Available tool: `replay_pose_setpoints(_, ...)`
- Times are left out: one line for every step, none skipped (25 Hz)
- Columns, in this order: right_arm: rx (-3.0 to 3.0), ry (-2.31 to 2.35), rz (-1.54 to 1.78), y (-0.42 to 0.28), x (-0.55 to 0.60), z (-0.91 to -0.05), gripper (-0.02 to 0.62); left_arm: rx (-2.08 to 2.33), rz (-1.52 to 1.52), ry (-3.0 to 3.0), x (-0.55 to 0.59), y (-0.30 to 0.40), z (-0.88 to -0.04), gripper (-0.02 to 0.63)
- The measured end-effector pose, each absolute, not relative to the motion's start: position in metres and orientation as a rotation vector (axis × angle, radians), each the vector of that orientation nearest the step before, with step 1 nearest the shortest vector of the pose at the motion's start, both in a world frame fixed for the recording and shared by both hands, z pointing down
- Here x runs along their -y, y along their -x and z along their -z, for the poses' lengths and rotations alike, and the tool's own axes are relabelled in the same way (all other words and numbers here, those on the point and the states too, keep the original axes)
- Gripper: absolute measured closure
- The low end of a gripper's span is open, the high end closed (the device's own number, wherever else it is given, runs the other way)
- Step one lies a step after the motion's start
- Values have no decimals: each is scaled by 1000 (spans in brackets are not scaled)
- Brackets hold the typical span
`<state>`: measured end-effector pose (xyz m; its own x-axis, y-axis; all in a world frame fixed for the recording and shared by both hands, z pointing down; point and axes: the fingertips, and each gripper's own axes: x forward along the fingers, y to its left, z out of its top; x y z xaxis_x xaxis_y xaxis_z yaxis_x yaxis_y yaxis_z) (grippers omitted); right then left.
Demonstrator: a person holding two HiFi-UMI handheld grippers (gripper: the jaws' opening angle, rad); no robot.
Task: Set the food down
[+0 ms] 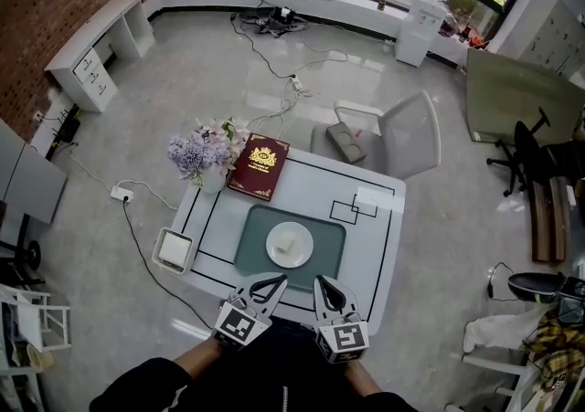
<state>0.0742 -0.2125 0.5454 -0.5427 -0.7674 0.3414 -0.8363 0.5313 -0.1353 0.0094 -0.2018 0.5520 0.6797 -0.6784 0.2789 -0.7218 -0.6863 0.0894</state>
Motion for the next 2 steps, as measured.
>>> replay_pose_setpoints(2531, -1346, -423, -75, 212, -548, 586, 1133, -334, -2699, 201, -10, -553, 600)
replay_pose_setpoints(2530, -1340, -429, -75, 211, -550, 586, 1129, -335, -2698, 201, -11, -554, 600)
